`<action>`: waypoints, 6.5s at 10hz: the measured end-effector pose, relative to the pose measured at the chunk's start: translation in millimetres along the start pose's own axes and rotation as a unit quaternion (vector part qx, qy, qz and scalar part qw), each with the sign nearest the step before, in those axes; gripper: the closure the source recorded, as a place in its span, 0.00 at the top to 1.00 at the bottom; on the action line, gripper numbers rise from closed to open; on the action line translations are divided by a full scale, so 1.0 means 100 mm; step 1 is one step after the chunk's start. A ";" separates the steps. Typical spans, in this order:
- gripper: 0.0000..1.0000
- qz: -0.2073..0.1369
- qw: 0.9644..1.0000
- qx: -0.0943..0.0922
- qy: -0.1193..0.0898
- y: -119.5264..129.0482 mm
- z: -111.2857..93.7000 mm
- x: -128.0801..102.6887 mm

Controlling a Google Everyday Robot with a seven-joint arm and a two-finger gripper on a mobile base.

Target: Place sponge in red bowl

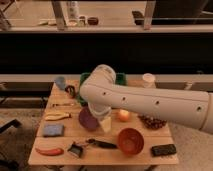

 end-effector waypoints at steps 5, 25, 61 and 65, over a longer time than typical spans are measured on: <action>0.80 -0.017 1.000 0.005 -0.018 -0.29 0.15 -0.32; 0.80 -0.062 0.996 0.015 -0.061 -1.17 0.64 -1.35; 0.62 -0.083 0.987 -0.012 -0.139 -1.41 1.88 -2.12; 0.39 -0.081 0.987 -0.010 -0.137 -1.42 1.52 -2.07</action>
